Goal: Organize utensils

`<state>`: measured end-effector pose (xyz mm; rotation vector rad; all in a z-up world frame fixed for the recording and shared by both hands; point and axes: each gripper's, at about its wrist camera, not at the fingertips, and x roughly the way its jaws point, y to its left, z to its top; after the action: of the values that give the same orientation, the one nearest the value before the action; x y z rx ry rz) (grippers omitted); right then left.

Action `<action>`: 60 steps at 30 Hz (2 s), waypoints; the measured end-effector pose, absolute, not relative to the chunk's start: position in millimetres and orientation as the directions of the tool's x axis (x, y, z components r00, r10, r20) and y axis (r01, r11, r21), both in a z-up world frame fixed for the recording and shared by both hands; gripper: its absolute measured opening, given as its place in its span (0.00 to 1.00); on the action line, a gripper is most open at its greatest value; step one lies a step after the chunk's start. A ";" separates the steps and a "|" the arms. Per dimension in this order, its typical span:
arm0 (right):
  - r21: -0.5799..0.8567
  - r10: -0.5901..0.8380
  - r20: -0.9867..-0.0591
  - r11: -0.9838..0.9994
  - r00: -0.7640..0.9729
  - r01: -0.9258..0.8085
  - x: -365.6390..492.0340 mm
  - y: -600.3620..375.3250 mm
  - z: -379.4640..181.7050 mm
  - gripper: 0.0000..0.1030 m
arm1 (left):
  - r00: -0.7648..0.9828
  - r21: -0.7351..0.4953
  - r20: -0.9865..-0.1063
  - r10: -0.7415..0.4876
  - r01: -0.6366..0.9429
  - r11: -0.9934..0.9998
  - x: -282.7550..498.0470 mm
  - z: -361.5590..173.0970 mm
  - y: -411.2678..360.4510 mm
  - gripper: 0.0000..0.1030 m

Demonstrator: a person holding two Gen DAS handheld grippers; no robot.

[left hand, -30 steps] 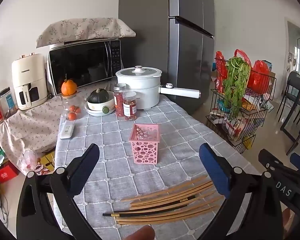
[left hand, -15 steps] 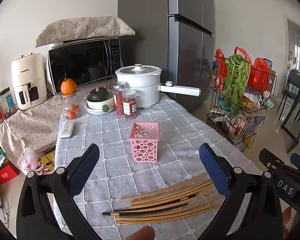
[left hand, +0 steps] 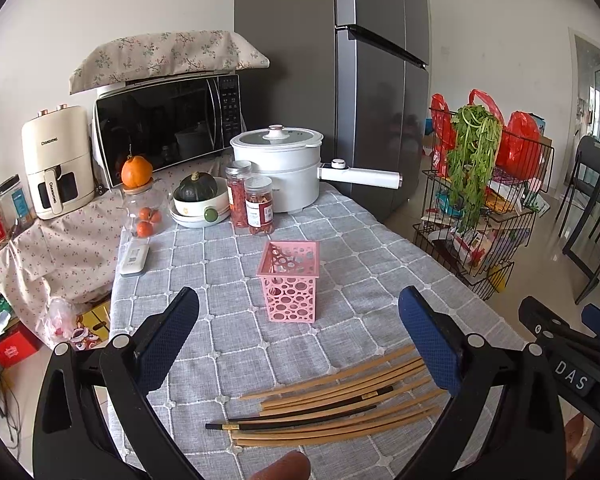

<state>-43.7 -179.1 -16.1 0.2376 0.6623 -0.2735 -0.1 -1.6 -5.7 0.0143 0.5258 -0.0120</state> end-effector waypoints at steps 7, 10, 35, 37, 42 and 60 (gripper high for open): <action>0.132 -0.170 -0.634 0.938 0.754 0.322 -43.5 -179.4 -18.0 0.93 | 0.865 0.012 -0.502 -0.008 0.016 1.000 0.3 -5.4 -2.2 0.93; 0.130 -0.171 -0.635 0.938 0.753 0.322 -43.4 -179.4 -18.2 0.94 | 0.864 0.012 -0.503 -0.007 0.015 1.000 0.4 -5.6 -2.2 0.93; 0.133 -0.163 -0.651 0.937 0.741 0.322 -41.9 -180.3 -18.7 0.93 | 0.862 0.018 -0.506 -0.001 0.012 1.000 -3.0 -11.8 0.3 0.93; 0.132 -0.162 -0.652 0.938 0.740 0.322 -41.8 -180.4 -18.8 0.94 | 0.862 0.019 -0.507 -0.001 0.013 1.000 -4.5 -14.4 1.2 0.93; 0.133 -0.162 -0.653 0.937 0.740 0.322 -41.5 -180.4 -18.6 0.94 | 0.862 0.020 -0.508 -0.001 0.013 1.000 -4.1 -14.3 1.6 0.93; 0.219 -0.137 -0.685 0.898 0.716 0.382 -39.6 -204.3 -23.1 0.94 | 0.790 0.019 -0.610 -0.057 0.087 0.996 11.9 -27.5 4.1 0.93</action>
<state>-39.6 -204.3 -23.1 0.3615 0.7199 -0.2940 11.9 4.1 -27.5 0.0465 0.6550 -0.0775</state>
